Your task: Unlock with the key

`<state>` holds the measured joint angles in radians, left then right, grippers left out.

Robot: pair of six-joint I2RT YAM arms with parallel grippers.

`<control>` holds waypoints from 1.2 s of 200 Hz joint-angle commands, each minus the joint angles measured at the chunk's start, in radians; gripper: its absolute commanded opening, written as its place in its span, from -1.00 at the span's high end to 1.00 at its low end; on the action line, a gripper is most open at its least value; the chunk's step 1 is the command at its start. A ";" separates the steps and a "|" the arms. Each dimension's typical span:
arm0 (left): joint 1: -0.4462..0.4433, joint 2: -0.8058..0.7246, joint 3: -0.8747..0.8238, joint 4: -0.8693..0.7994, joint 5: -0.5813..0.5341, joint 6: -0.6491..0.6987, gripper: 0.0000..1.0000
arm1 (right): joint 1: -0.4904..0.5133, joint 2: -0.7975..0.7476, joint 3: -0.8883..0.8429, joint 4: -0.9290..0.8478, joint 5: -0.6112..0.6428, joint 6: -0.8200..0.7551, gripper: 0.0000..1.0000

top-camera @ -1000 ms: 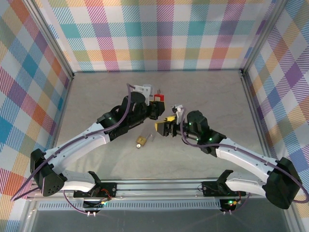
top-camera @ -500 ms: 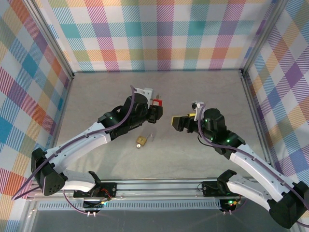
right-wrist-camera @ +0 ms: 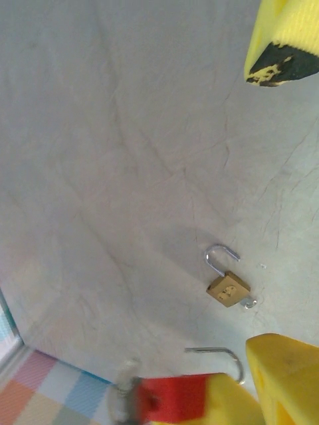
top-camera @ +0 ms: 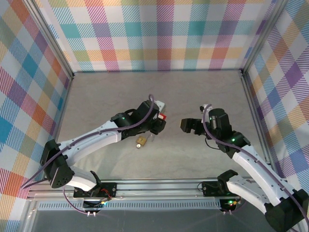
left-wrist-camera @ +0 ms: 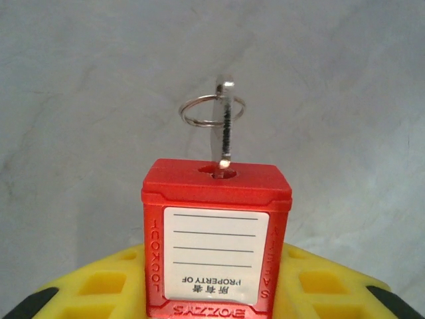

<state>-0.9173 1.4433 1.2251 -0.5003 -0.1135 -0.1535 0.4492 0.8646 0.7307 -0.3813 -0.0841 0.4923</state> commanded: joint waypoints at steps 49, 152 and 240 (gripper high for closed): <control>-0.060 0.215 0.110 -0.028 0.110 0.451 1.00 | -0.247 0.096 0.097 -0.146 -0.258 0.055 -0.90; -0.054 0.378 0.215 -0.164 0.342 0.570 1.00 | -0.301 0.100 0.036 -0.176 -0.327 0.036 -0.91; -0.079 0.339 0.047 0.102 0.242 0.608 1.00 | -0.323 0.064 0.012 -0.182 -0.324 0.053 -0.91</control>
<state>-0.9810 1.8221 1.3003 -0.5091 0.1738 0.4168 0.1375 0.9550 0.7582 -0.5472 -0.3920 0.5396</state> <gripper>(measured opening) 0.368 0.952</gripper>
